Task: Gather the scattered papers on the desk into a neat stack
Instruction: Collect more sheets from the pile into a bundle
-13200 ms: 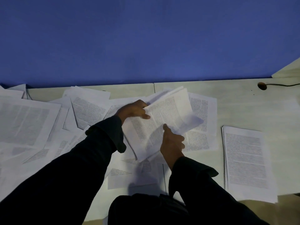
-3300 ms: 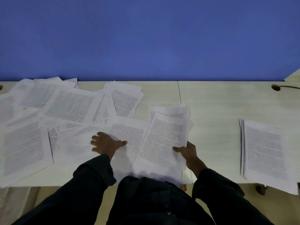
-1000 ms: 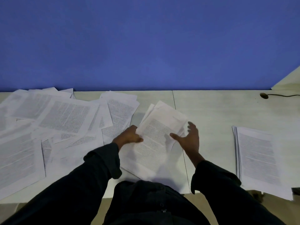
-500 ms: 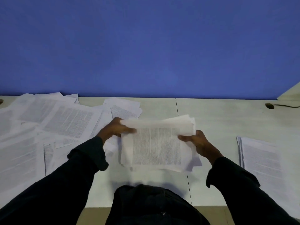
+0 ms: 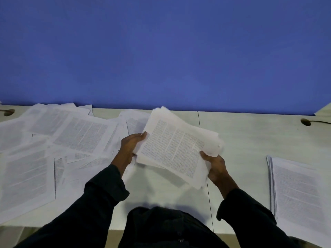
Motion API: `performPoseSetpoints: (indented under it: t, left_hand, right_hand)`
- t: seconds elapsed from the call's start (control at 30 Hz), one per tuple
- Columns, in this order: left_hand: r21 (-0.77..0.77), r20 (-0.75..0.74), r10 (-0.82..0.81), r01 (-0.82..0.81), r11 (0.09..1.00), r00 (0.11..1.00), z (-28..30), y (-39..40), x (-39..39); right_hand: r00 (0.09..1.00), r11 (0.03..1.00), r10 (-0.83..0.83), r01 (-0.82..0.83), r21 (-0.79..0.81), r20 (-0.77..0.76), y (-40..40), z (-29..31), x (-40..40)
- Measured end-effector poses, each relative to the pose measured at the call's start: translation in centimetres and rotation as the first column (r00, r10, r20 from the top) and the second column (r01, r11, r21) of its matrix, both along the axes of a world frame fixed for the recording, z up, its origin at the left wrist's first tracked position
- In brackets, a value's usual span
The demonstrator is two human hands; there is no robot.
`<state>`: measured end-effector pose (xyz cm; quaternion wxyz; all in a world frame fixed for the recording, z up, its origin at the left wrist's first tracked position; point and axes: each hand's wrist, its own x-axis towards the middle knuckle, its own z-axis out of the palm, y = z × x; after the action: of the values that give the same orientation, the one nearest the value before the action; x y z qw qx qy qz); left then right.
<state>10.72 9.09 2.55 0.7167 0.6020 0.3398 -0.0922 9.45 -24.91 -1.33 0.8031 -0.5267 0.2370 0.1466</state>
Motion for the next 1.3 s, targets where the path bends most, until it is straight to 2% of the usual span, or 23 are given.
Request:
performPoseSetpoints:
  t: [0.07, 0.13, 0.2, 0.3, 0.37, 0.43, 0.47, 0.53, 0.6, 0.63, 0.73, 0.83, 0.87, 0.93, 1.0, 1.03, 1.07, 1.17, 1.2, 1.23, 1.3]
  left_hand:
    - [-0.122, -0.045, 0.136, -0.141, 0.982, 0.990, -0.5, -1.2, -1.2]
    - [-0.211, -0.055, 0.180, -0.188, 0.959, 0.982, -0.9, -4.2, -2.3]
    - [-0.265, 0.038, 0.165, -0.149, 0.953, 0.986, -0.7, -7.4, -2.8]
    - [-0.187, 0.123, 0.152, -0.127, 0.974, 0.981, -0.3, -8.1, -1.5]
    - [-0.144, 0.143, 0.031, -0.010, 0.989, 0.989, -0.1, -5.7, -0.5]
    - [-0.043, 0.144, -0.208, 0.216, 0.975, 0.968, 0.8, -3.6, -0.2]
    - [-0.010, 0.140, -0.345, 0.349, 0.937, 0.928, 1.1, -3.0, -0.2]
    - [-0.056, 0.117, -0.567, 0.575, 0.816, 0.816, 1.8, -2.9, 0.0]
    - [-0.140, 0.117, -0.685, 0.695, 0.705, 0.719, 2.4, -3.9, 0.4]
    - [-0.146, 0.122, -0.687, 0.698, 0.701, 0.716, 2.6, -4.5, 0.6]
    - [-0.114, 0.161, -0.582, 0.601, 0.791, 0.797, 3.1, -5.5, 1.2]
    - [-0.099, 0.191, -0.633, 0.657, 0.748, 0.750, 2.7, -5.7, 1.3]
    - [-0.092, 0.179, -0.590, 0.610, 0.787, 0.787, 2.5, -5.7, 1.4]
    - [-0.135, 0.143, -0.388, 0.406, 0.904, 0.911, 1.8, -5.2, 1.6]
    - [-0.251, 0.142, -0.185, 0.216, 0.944, 0.972, 1.2, -4.8, 1.8]
    - [-0.276, 0.153, -0.138, 0.177, 0.945, 0.978, 1.0, -4.9, 1.8]
    - [-0.266, 0.168, -0.140, 0.181, 0.947, 0.976, 0.9, -5.1, 1.6]
    - [-0.169, 0.182, -0.331, 0.361, 0.917, 0.926, 0.1, -6.3, 0.3]
    - [-0.129, 0.166, -0.395, 0.417, 0.900, 0.904, -0.4, -6.8, 0.0]
    - [-0.090, 0.142, -0.425, 0.440, 0.894, 0.894, -0.7, -7.1, -0.3]
    - [-0.045, 0.094, -0.384, 0.389, 0.920, 0.919, -1.0, -7.7, -0.3]
  right_hand:
    - [0.993, 0.992, -0.108, 0.110, 0.066, -0.038, 0.4, -0.1, -0.1]
    - [0.990, 0.986, -0.128, 0.134, 0.102, -0.064, 1.4, -0.4, -0.5]
    - [0.997, 0.989, -0.052, 0.058, 0.138, -0.051, 3.0, -0.6, -1.2]
    - [0.991, 0.990, 0.117, -0.110, 0.091, -0.072, 3.7, -0.2, -2.1]
    - [0.984, 0.990, 0.140, -0.142, -0.017, -0.111, 1.9, 0.4, -1.8]
    - [0.982, 0.986, 0.146, -0.154, -0.061, -0.119, -0.4, 0.9, -1.0]
    - [0.977, 0.979, 0.184, -0.192, -0.065, -0.111, -1.1, 1.6, -0.4]
    - [0.950, 0.945, 0.308, -0.312, -0.095, -0.057, -0.6, 3.7, 0.6]
    - [0.923, 0.921, 0.380, -0.371, -0.121, 0.063, 1.2, 5.7, 1.7]
    - [0.923, 0.927, 0.369, -0.355, -0.123, 0.111, 2.0, 6.6, 2.2]
    - [0.921, 0.929, 0.353, -0.324, -0.177, 0.166, 3.2, 8.2, 3.4]
    - [0.894, 0.901, 0.410, -0.366, -0.234, 0.179, 3.2, 8.5, 3.7]
    - [0.891, 0.898, 0.416, -0.371, -0.238, 0.180, 3.0, 7.9, 3.7]
    - [0.896, 0.897, 0.421, -0.388, -0.210, 0.140, 2.5, 7.0, 3.2]
    - [0.844, 0.829, 0.529, -0.490, -0.270, 0.091, 1.7, 6.3, 2.3]
    - [0.801, 0.779, 0.593, -0.548, -0.303, 0.076, 1.5, 6.0, 1.8]
    - [0.786, 0.761, 0.614, -0.566, -0.316, 0.070, 1.1, 5.4, 1.5]
    - [0.906, 0.885, 0.420, -0.396, -0.244, 0.052, 1.4, 4.2, 1.0]
    - [0.921, 0.906, 0.384, -0.364, -0.215, 0.062, 1.5, 3.9, 0.9]
    - [0.920, 0.909, 0.385, -0.366, -0.201, 0.066, 1.6, 3.8, 0.9]
    - [0.898, 0.888, 0.437, -0.420, -0.186, 0.058, 1.2, 3.6, 0.7]
